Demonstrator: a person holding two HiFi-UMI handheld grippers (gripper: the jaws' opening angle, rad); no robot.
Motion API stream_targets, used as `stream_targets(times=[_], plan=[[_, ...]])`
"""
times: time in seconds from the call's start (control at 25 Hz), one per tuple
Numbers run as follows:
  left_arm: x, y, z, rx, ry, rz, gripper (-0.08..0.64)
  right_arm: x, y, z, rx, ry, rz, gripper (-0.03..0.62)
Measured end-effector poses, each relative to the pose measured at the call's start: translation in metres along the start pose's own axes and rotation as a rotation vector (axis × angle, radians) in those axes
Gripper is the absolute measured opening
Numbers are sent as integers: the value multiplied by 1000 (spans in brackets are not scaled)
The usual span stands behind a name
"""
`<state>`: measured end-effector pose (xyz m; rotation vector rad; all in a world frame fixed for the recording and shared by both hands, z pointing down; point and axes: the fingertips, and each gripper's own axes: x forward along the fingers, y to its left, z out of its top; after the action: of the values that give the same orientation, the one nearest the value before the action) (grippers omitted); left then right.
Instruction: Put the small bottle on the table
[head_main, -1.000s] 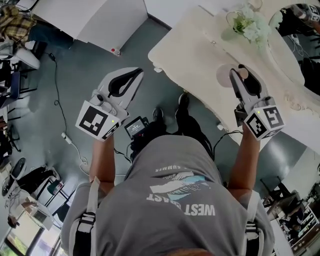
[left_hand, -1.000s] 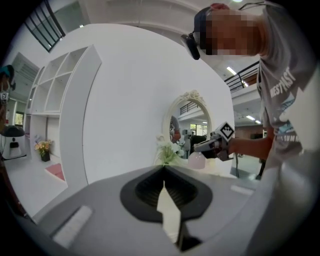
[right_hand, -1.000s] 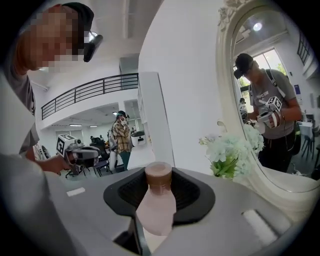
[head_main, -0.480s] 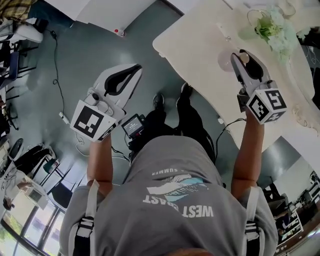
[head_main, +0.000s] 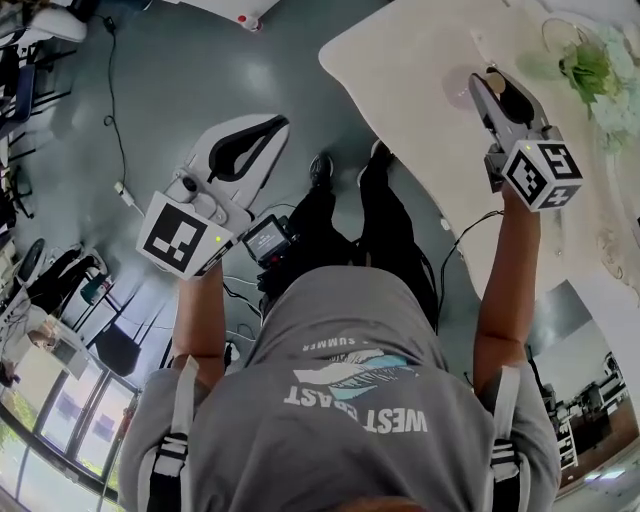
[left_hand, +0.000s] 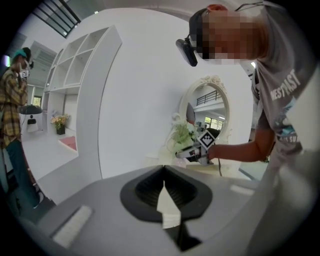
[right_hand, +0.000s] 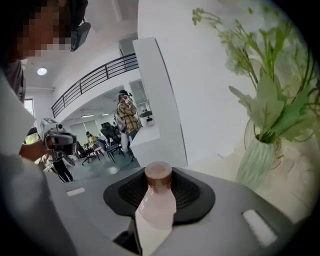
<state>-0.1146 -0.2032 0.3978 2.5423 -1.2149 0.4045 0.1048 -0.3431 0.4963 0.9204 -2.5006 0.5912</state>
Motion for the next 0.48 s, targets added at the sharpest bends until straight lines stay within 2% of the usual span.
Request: stream_targets(times=[0.16,0.48], plan=[[0,11,-16,-28,31,15,3,32,-7,-14,1,37,19,144],[3,20,-42,-76,37,28,3,79,-18,-42,13,89,32,144]])
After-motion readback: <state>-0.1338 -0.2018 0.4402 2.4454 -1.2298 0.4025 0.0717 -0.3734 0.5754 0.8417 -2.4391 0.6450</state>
